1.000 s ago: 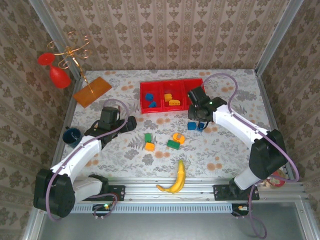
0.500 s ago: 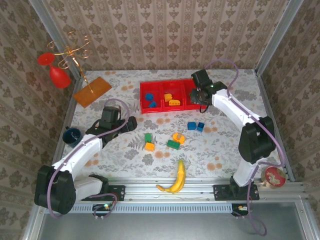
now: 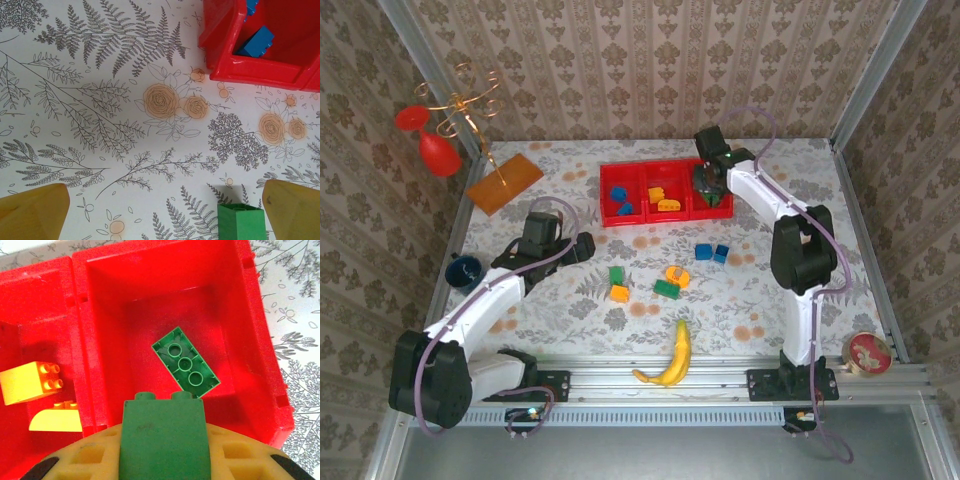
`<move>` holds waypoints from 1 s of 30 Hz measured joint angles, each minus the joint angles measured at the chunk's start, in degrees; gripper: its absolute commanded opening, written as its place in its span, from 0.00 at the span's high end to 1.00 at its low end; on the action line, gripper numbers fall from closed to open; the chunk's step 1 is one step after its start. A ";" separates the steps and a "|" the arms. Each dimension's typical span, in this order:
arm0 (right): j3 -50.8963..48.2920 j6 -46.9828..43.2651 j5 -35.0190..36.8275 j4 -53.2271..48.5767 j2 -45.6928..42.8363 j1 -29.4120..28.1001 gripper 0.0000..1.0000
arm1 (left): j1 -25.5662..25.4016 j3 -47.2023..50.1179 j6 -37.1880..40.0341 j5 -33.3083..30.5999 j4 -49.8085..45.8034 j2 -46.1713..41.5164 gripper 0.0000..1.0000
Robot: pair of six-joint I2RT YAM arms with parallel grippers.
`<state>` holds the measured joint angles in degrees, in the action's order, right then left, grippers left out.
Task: Sort the legos into containers by color
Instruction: Place the lego in the container.
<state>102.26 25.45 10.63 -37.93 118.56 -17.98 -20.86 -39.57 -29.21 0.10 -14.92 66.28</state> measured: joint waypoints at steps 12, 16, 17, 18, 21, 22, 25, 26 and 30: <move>0.72 -0.26 -0.07 0.04 2.25 0.00 0.56 | 0.00 -0.37 0.07 0.44 -0.04 0.74 0.00; 1.09 -0.26 -0.07 0.07 2.25 0.00 0.55 | -0.02 -0.37 0.09 0.81 -0.04 0.90 0.00; 1.11 -0.26 -0.04 0.04 2.25 0.00 0.54 | -0.04 -0.37 0.11 0.83 -0.04 0.90 0.00; 1.16 -0.26 -0.04 0.02 2.25 0.00 0.54 | -0.07 -0.37 0.22 0.83 -0.04 0.90 0.00; 1.20 -0.28 -0.04 0.02 2.25 0.00 0.54 | -0.09 -0.37 0.57 0.83 -0.07 0.90 0.00; 1.20 -0.28 -0.04 0.02 2.25 0.00 0.53 | -0.11 -0.37 0.70 0.83 -0.09 0.90 0.00; 1.20 -0.28 -0.04 0.00 2.16 0.00 0.52 | -0.33 -0.68 0.94 0.83 -0.68 0.90 0.00; 1.18 -0.28 -0.04 0.02 2.01 0.00 0.51 | -0.50 -0.83 0.94 0.81 -0.92 0.90 0.00; -0.87 -0.26 -0.07 0.37 -0.50 -0.02 0.46 | -1.33 -1.01 0.94 0.81 -1.51 0.92 0.00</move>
<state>101.38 25.19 10.57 -37.56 118.06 -18.00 -22.20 -40.58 -28.27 0.91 -16.43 67.20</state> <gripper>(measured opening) 0.524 0.999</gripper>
